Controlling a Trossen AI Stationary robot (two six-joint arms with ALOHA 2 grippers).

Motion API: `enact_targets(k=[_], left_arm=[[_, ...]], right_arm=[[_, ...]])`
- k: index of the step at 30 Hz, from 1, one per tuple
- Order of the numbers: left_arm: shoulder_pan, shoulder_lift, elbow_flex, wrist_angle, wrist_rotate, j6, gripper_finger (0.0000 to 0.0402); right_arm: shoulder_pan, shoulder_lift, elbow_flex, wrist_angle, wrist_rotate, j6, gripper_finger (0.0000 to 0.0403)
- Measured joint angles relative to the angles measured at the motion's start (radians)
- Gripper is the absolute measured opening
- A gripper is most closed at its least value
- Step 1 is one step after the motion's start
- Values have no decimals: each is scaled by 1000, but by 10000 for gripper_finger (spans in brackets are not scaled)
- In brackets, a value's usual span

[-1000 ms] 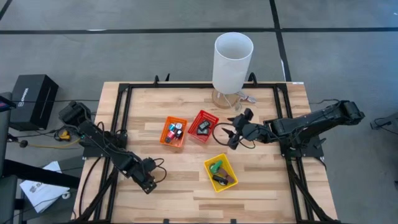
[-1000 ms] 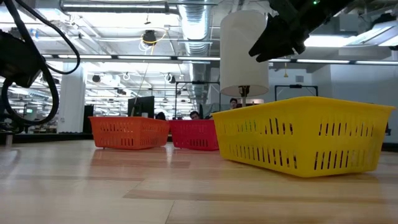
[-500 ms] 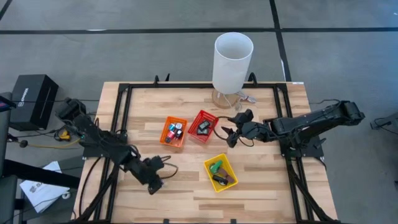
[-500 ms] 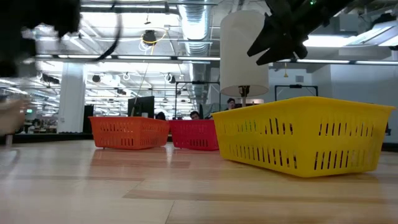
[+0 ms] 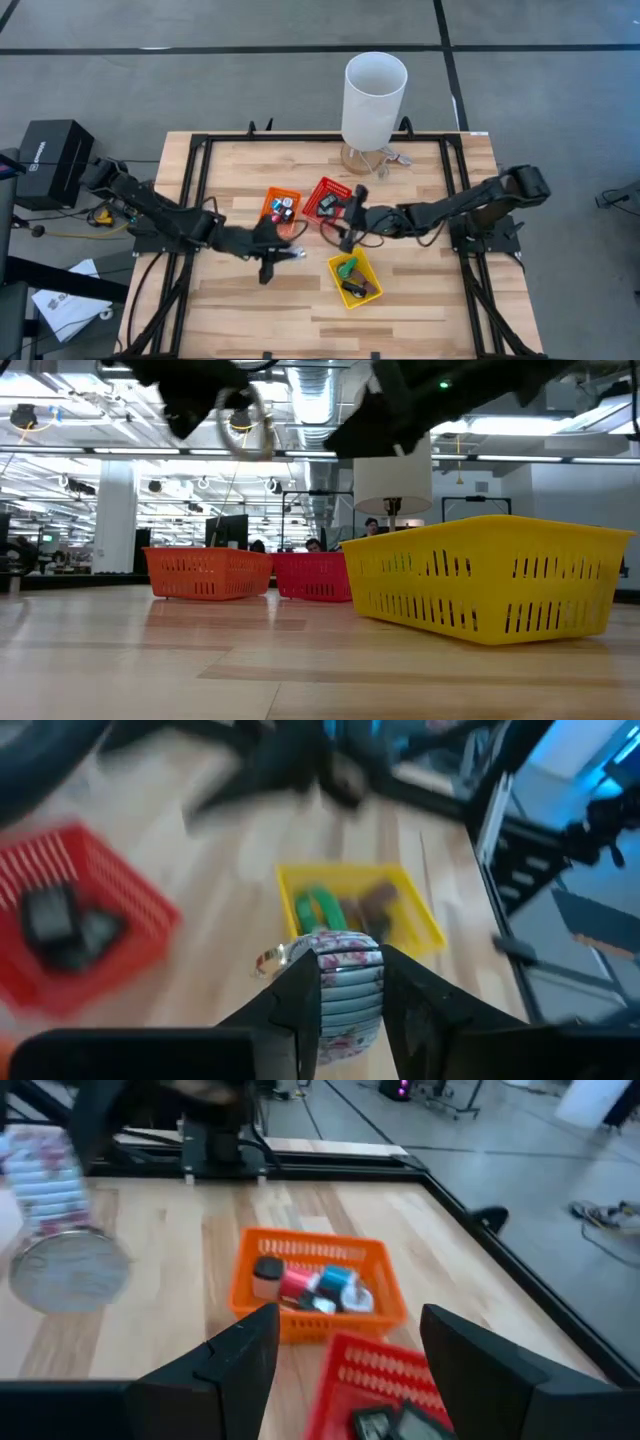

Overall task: Pick & Place Office items
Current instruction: Put the white wrist watch into the yellow bin

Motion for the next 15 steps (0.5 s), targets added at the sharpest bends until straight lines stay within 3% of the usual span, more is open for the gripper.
enact_targets(k=[6,15], left_arm=[[70,0,0,91,0,159,83],[89,0,-1,90,1,174,84]], right_arm=[[4,88,118,-38,1,-22,235],[26,51,200,-159,0,36,235]])
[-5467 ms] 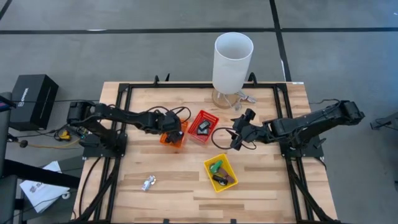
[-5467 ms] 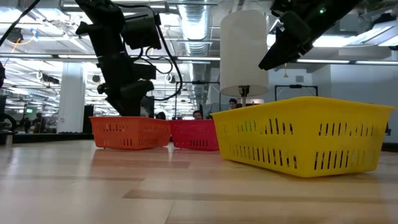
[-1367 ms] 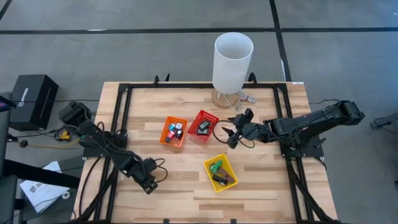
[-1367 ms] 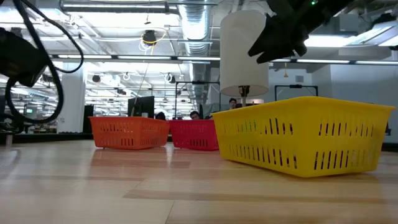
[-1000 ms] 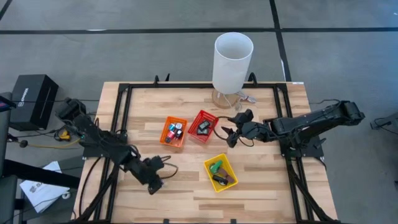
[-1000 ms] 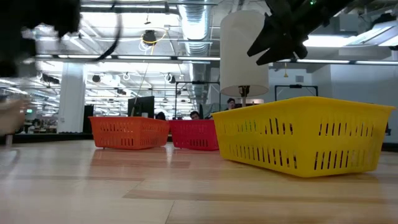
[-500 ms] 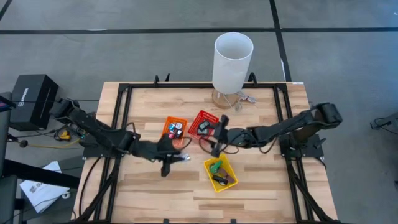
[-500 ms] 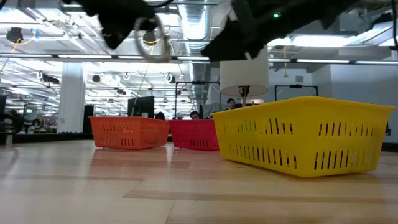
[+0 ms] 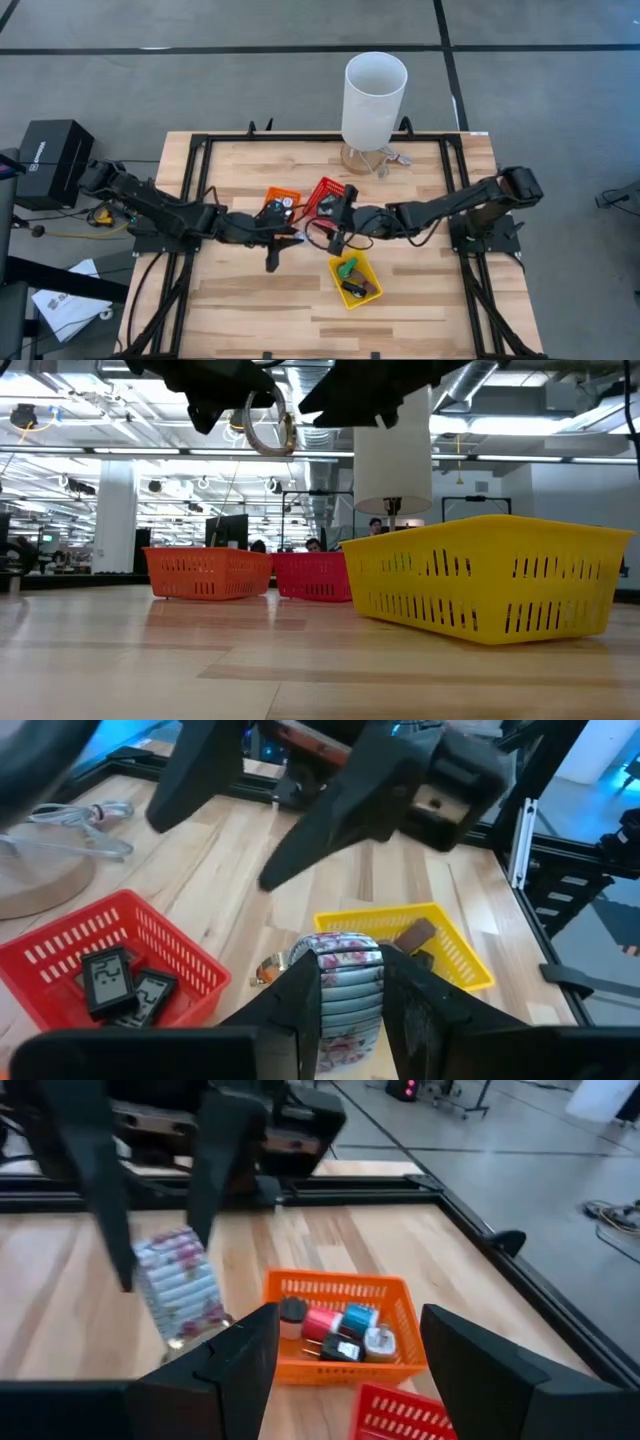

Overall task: Pick & Place Office items
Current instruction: Put the white wrist watch into the yellow bin

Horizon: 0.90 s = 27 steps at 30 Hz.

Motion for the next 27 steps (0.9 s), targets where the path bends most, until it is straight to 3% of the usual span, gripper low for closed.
enact_targets(k=[9,13,27], left_arm=[[0,0,-1,5,-6,1,85],[0,0,-1,6,-27,1,85],[5,0,-1,84,-54,1,85]], right_arm=[[32,35,-2,113,-21,1,235],[30,35,-2,112,-76,-22,235],[29,35,-2,117,-102,-32,235]])
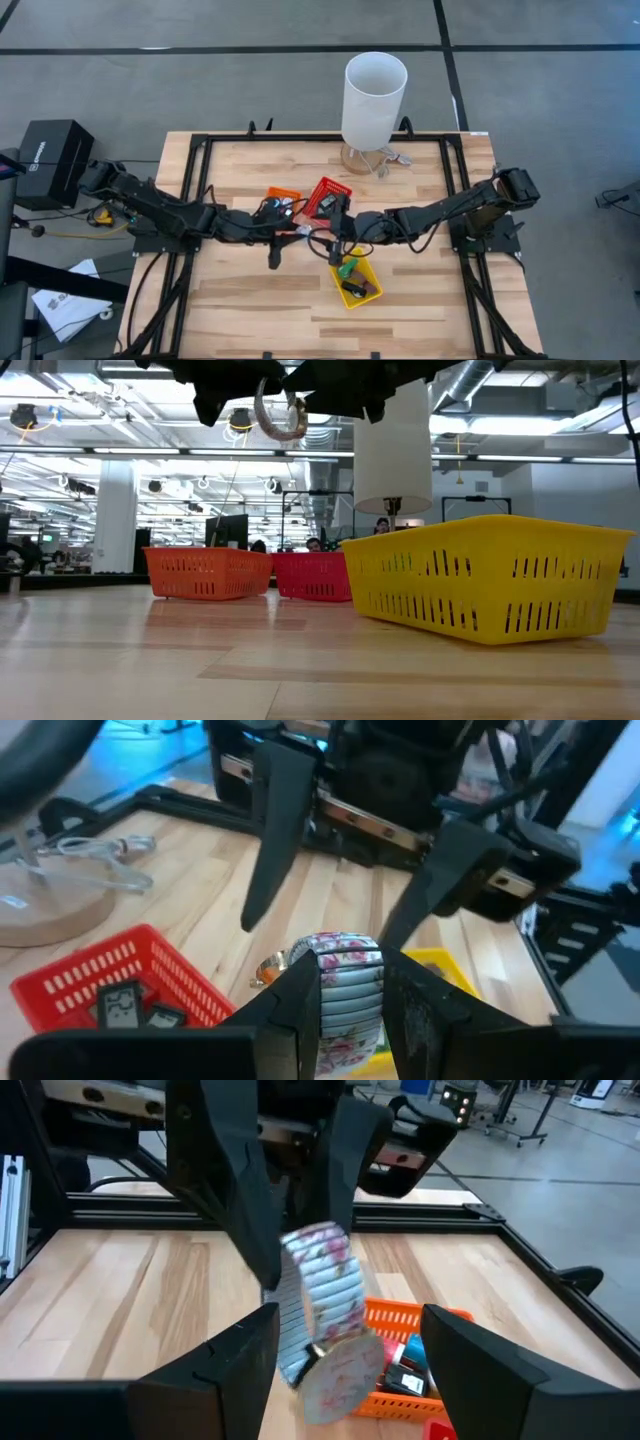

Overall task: Pick & Place Office items
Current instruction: Put the white wrist watch into the yellow bin

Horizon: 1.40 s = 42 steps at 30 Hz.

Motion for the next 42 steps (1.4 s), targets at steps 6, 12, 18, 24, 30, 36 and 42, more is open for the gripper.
enact_targets(k=[6,12,18,24,30,36,42], left_arm=[[0,22,-1,22,-7,0,80],[0,43,-1,75,7,0,86],[-1,43,-1,79,52,-3,82],[0,43,-1,78,46,-6,85],[1,43,-1,78,36,-7,87],[1,42,-24,83,27,20,103],[2,49,-29,75,42,19,145]], right_arm=[[-9,0,-1,6,0,-1,235],[-15,0,-2,2,6,-2,235],[-18,0,0,-2,23,-2,215],[-19,0,0,-5,24,-1,158],[-19,0,0,-5,23,-2,91],[-19,0,0,-14,23,-2,51],[-24,-1,0,-9,43,-2,27]])
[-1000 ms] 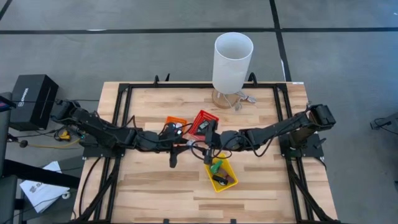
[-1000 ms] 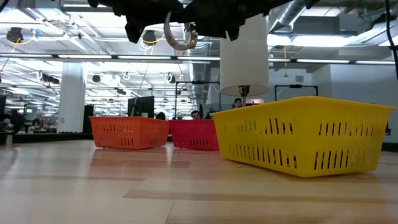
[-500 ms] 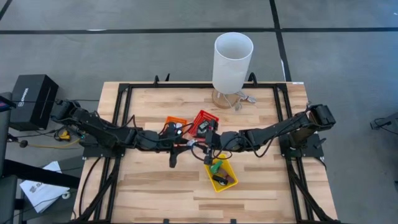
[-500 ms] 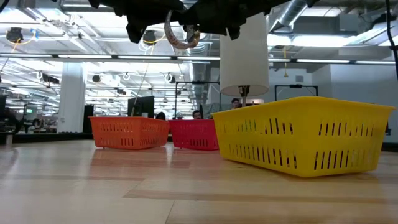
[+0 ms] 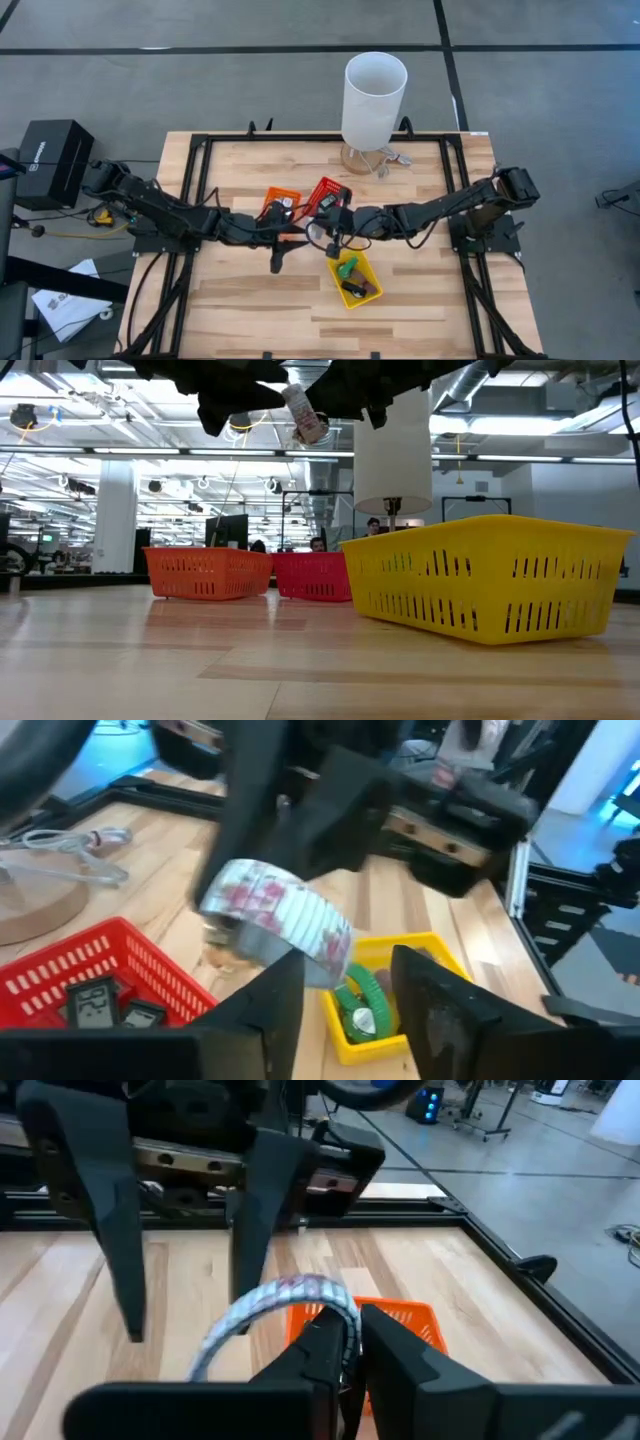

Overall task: Pick & Place Office items
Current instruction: Put the white wrist watch into the yellow bin

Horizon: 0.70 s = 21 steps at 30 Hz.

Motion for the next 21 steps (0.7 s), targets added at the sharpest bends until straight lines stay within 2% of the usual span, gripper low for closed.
enact_targets(k=[6,11,16,21], left_arm=[[1,4,0,2,-9,0,187],[-2,4,0,2,-14,0,199],[-2,4,0,-1,-14,0,196],[-2,4,0,-6,-15,0,188]], right_arm=[[3,0,1,-25,-10,-20,16],[18,-50,14,-261,-11,-9,18],[50,-124,68,-635,-45,227,19],[88,-122,68,-807,-162,448,22]])
